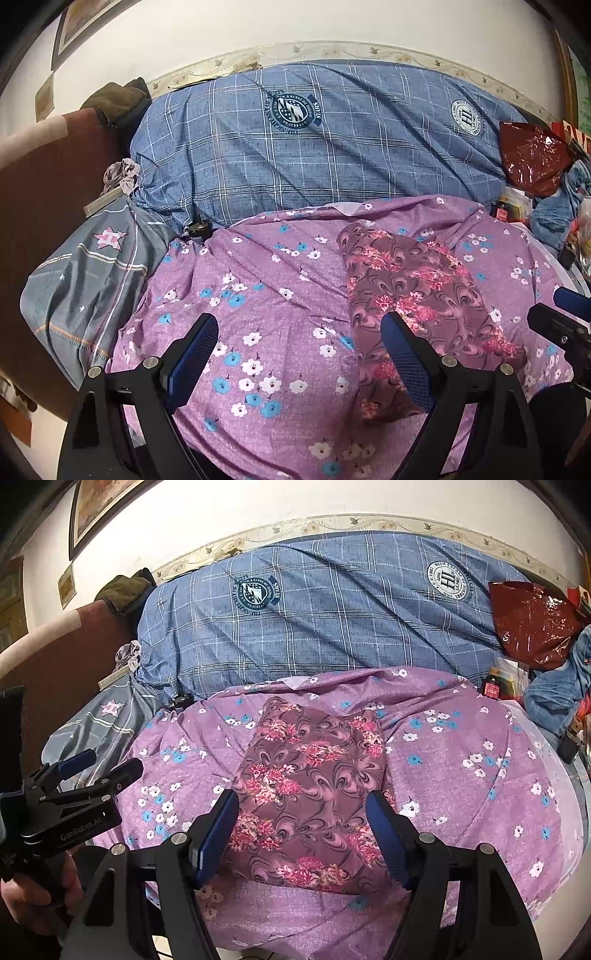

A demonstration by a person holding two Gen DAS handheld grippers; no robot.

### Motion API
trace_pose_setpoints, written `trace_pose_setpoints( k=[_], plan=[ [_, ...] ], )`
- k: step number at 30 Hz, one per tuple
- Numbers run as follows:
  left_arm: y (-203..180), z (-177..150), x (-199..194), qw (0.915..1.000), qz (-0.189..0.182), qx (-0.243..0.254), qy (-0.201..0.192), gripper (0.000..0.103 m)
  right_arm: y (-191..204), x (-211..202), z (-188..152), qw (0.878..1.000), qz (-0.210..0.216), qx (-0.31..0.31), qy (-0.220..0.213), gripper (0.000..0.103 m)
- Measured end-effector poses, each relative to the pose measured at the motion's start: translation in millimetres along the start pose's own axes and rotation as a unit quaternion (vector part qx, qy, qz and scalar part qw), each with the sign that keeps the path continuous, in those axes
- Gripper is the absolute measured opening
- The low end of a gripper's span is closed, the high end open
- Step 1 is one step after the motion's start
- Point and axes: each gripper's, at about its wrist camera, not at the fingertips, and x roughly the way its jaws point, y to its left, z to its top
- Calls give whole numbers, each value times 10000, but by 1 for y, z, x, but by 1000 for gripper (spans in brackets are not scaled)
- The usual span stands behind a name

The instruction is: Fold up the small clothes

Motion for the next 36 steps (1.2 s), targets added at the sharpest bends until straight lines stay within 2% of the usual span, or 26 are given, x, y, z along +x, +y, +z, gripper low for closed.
trace_pose_setpoints(
  k=[11,36],
  plan=[
    [-5,-2,-8,9997,-77,108,-214,91,-5,-2,3,9999,-72,15,-68,73],
    [-5,-4,-2,9999,-74,128,-77,91,-4,0,0,9999,-94,-22,-31,73]
  ],
)
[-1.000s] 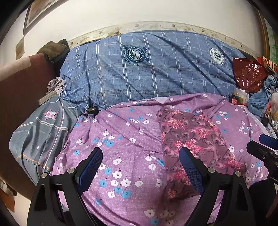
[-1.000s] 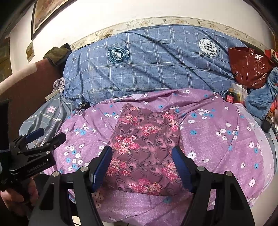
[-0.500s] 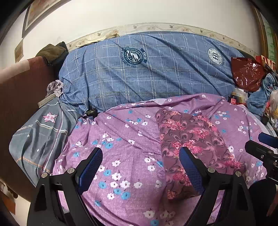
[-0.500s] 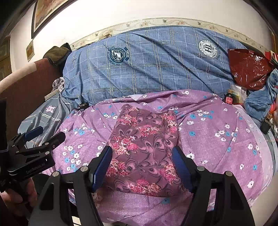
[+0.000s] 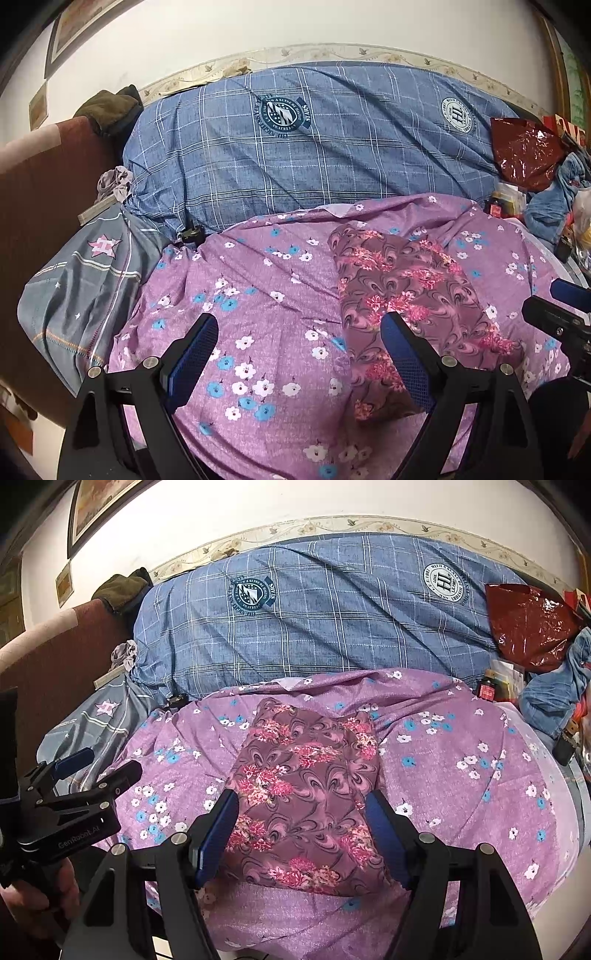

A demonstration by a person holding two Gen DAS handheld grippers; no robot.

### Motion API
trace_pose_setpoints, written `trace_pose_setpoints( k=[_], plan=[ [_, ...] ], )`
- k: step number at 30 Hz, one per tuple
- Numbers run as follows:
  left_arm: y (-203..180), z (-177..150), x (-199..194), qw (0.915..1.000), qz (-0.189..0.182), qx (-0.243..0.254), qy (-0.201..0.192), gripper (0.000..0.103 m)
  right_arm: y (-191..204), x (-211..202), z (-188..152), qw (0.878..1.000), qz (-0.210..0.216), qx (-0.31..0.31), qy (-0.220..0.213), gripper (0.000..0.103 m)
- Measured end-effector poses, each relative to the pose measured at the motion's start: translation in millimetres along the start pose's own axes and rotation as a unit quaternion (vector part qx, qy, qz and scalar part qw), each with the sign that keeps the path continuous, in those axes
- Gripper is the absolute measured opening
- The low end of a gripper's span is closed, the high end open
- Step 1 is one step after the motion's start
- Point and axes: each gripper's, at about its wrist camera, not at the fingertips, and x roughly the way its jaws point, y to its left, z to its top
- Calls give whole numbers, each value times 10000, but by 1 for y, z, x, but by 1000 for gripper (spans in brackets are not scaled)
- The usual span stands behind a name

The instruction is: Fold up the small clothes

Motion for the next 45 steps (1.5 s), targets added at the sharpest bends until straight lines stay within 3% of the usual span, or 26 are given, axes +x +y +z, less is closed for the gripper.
trace_pose_setpoints(
  k=[21,45],
  plan=[
    [-11,0,10,9998,-96,93,152,91,-5,-2,0,10000,-54,-4,46,73],
    [25,-8,-4,9990,-178,-399,-35,91,32,-19,10,9993,-107,-364,-73,73]
  ],
)
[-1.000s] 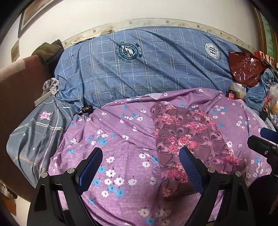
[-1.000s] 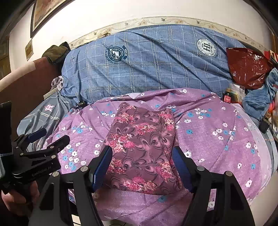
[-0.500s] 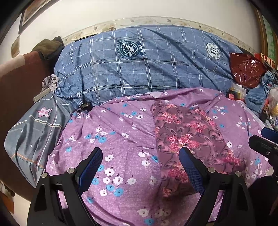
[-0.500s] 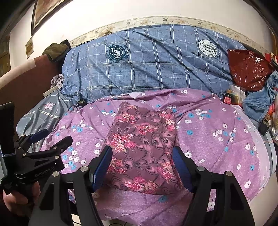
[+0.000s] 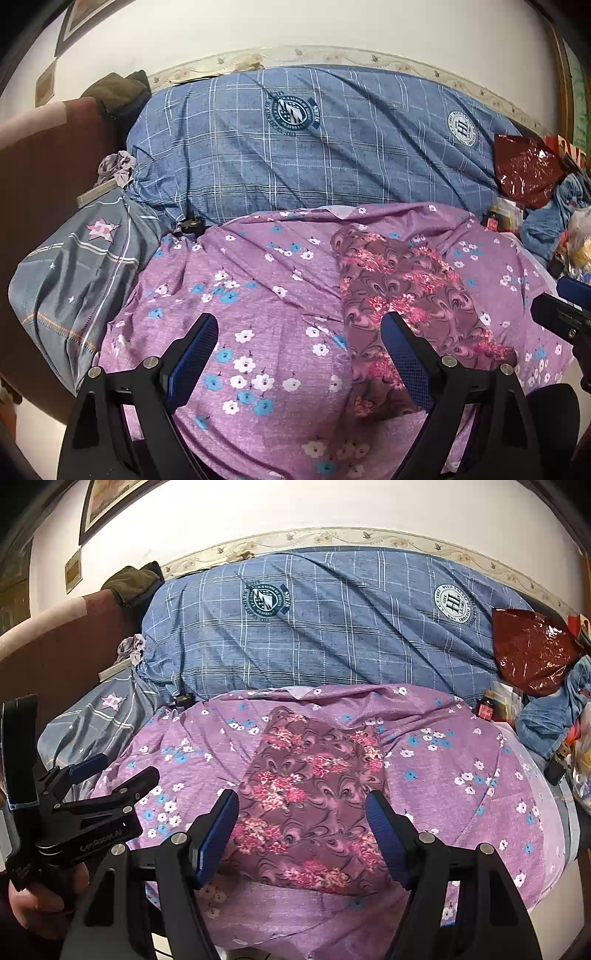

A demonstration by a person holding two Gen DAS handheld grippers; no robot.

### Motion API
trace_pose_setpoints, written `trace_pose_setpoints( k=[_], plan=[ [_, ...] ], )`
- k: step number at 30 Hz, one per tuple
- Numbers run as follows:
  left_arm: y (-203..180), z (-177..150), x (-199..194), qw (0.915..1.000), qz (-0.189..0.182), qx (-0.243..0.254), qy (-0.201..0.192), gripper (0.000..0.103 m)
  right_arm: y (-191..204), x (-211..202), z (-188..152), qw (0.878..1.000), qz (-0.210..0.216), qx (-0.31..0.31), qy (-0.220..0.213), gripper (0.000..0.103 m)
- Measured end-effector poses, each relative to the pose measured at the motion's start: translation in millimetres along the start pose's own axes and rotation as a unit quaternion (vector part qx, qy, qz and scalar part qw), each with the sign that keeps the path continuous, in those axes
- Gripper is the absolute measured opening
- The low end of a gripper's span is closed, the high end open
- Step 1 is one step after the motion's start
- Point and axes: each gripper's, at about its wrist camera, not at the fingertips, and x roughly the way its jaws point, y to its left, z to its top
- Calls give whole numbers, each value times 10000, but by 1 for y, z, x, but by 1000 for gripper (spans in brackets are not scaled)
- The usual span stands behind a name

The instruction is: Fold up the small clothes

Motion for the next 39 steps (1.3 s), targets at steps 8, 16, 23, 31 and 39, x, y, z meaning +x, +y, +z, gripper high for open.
trace_pose_setpoints(
  k=[8,16,23,31,39],
  plan=[
    [10,-3,-17,9999,31,-59,-146,91,15,-14,3,9998,107,-136,-80,73],
    [12,-2,-18,9997,207,-32,-154,91,22,-5,6,9993,308,-203,-71,73],
    [6,3,4,9997,225,35,28,91,11,11,5,9993,374,-83,24,73],
    [-10,5,24,9992,207,247,219,91,-10,23,3,9991,387,163,85,73],
    [-20,4,34,9986,255,342,316,91,-23,33,-2,9989,337,263,191,73]
  ],
)
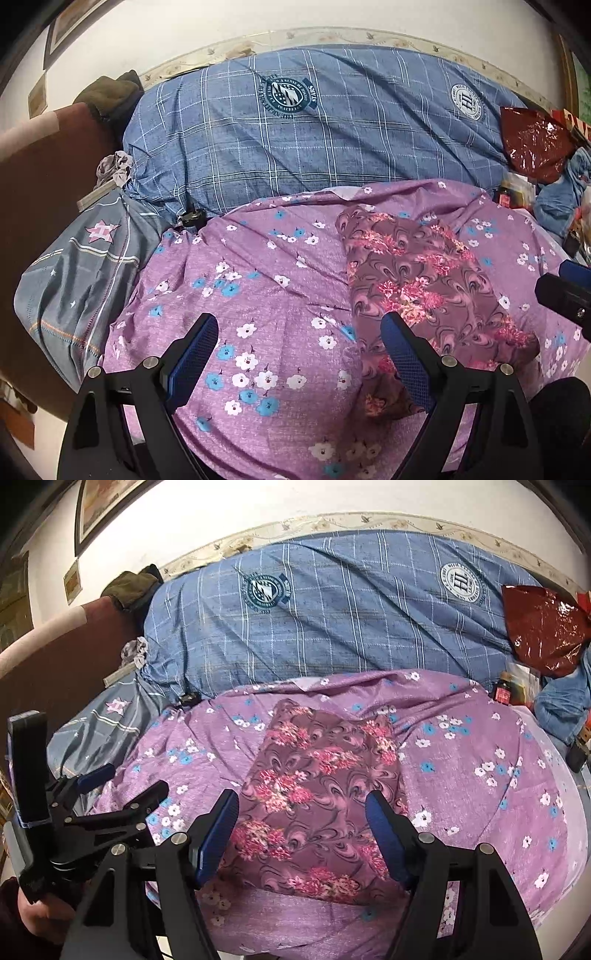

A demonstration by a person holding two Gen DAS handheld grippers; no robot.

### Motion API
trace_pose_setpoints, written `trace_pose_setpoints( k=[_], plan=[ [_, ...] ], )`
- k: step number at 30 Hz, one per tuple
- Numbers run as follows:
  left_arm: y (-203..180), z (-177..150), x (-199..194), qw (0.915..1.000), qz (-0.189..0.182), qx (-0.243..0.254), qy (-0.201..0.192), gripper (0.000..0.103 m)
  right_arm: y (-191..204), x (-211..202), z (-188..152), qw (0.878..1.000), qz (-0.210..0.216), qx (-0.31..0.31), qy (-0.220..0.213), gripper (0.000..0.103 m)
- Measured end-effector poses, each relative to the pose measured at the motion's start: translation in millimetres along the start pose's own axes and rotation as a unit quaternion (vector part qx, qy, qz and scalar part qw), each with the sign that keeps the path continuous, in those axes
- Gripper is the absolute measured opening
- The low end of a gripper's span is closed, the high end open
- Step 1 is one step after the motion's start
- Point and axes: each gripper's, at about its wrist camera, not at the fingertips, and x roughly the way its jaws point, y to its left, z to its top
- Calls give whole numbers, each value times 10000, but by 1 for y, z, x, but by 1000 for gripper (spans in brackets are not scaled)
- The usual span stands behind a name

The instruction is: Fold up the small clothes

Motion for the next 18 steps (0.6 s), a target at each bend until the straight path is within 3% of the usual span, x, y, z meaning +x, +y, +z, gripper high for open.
trace_pose_setpoints(
  k=[18],
  plan=[
    [-7,-6,17,9994,-71,-32,330,91,-7,12,-12,9994,-66,155,304,73]
  ],
)
